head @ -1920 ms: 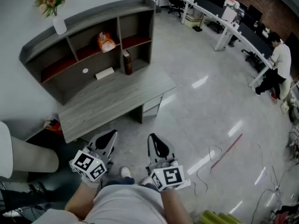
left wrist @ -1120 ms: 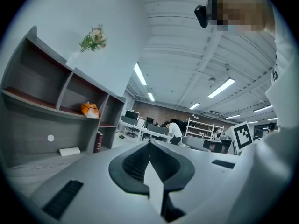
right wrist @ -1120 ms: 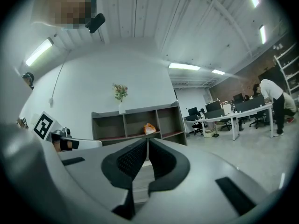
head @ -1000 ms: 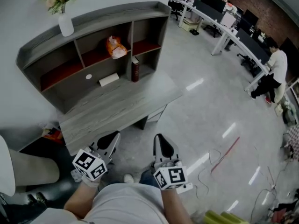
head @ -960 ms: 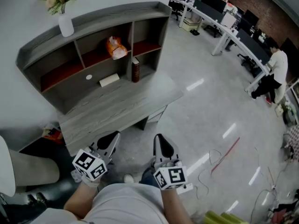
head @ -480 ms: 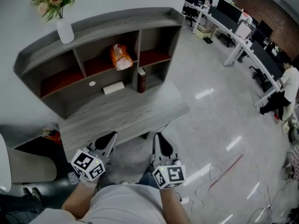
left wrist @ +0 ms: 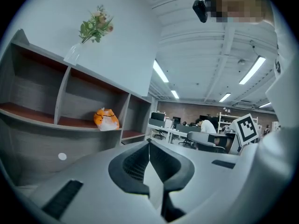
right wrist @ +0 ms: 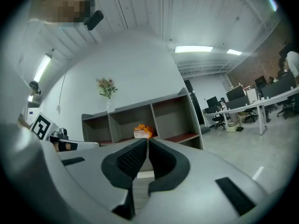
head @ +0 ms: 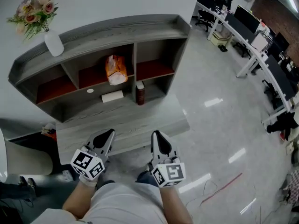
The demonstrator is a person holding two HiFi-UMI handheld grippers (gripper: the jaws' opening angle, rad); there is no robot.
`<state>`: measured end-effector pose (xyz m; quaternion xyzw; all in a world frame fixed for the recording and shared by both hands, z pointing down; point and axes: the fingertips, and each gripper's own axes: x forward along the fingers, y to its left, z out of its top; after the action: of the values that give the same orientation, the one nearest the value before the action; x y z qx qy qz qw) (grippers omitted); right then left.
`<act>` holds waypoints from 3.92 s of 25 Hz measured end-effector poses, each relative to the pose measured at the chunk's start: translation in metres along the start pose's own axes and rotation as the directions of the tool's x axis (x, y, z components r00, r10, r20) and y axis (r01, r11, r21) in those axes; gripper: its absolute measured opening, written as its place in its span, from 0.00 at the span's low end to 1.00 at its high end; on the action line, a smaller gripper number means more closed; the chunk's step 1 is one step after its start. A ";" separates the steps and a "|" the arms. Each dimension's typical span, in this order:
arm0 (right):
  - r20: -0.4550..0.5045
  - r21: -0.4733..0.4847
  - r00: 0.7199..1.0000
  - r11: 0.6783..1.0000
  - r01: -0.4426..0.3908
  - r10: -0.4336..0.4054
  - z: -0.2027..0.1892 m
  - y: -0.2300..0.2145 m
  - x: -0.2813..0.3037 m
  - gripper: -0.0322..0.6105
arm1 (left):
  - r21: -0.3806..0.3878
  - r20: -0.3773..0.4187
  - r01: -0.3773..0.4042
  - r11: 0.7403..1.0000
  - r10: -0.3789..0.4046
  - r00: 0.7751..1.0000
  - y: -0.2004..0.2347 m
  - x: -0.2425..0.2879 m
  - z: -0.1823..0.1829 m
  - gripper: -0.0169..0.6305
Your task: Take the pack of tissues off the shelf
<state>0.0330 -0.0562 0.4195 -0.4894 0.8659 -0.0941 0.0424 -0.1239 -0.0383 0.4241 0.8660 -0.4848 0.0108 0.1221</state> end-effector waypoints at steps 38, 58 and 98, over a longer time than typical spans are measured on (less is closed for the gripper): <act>-0.037 -0.055 0.999 0.998 -0.010 0.008 0.025 -0.077 0.127 0.09 | 0.052 0.048 -0.378 0.924 0.376 0.925 0.193 0.172 0.077 0.27; -0.047 -0.055 0.998 0.998 0.041 -0.044 0.023 -0.084 0.135 0.09 | 0.061 0.059 -0.319 0.946 0.316 0.947 0.195 0.185 0.074 0.06; -0.001 -0.022 0.968 0.968 0.250 -0.250 0.030 -0.139 0.007 0.09 | 0.046 -0.088 0.197 0.979 -0.193 0.977 -0.049 0.206 0.010 0.05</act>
<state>0.1512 -0.1353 0.4187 -0.5950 0.7983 -0.0903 0.0232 0.0254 -0.1887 0.4330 0.9112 -0.3914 0.0480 0.1192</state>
